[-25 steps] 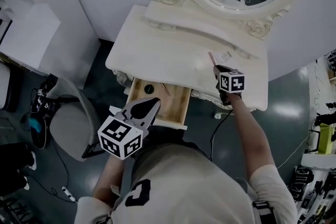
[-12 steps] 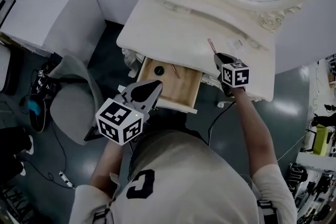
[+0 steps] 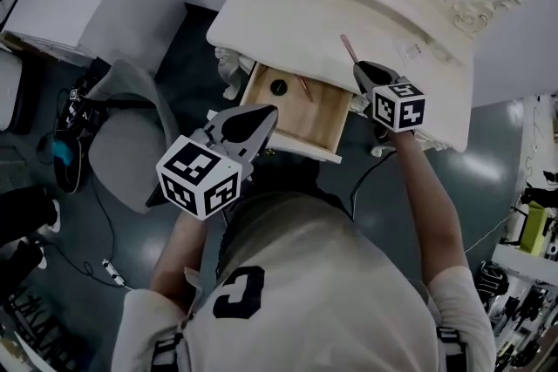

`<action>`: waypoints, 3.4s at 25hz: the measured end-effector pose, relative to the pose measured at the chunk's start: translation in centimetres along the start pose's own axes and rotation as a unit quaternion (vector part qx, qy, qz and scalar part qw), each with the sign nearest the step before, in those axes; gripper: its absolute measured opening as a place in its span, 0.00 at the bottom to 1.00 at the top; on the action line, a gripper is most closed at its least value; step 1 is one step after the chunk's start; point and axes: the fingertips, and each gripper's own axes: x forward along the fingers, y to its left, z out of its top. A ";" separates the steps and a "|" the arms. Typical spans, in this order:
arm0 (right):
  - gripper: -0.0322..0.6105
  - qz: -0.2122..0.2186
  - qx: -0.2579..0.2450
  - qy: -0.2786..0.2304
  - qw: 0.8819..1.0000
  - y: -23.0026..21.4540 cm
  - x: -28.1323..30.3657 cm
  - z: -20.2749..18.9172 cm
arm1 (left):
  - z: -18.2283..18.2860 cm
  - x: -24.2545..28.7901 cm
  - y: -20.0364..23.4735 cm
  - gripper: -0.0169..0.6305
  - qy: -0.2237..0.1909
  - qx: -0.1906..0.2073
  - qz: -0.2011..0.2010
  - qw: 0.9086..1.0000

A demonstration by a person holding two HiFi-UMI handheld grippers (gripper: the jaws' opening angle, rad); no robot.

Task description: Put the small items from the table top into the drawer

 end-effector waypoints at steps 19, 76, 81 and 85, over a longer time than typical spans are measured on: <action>0.14 0.084 -0.011 0.014 0.996 6.0 1.7 -2.1 | -1.3 1.9 0.3 0.11 0.040 -0.004 -0.007 0.999; 0.14 0.121 0.056 0.145 0.980 7.7 10.8 -13.8 | -3.9 4.9 4.0 0.11 0.101 -0.031 0.046 0.993; 0.14 0.118 0.071 0.151 0.979 7.8 11.4 -14.4 | -3.8 4.9 4.4 0.11 0.096 -0.035 0.048 0.994; 0.14 0.111 0.081 0.160 0.978 7.5 11.7 -15.1 | -3.9 4.9 4.7 0.11 0.097 -0.038 0.048 0.993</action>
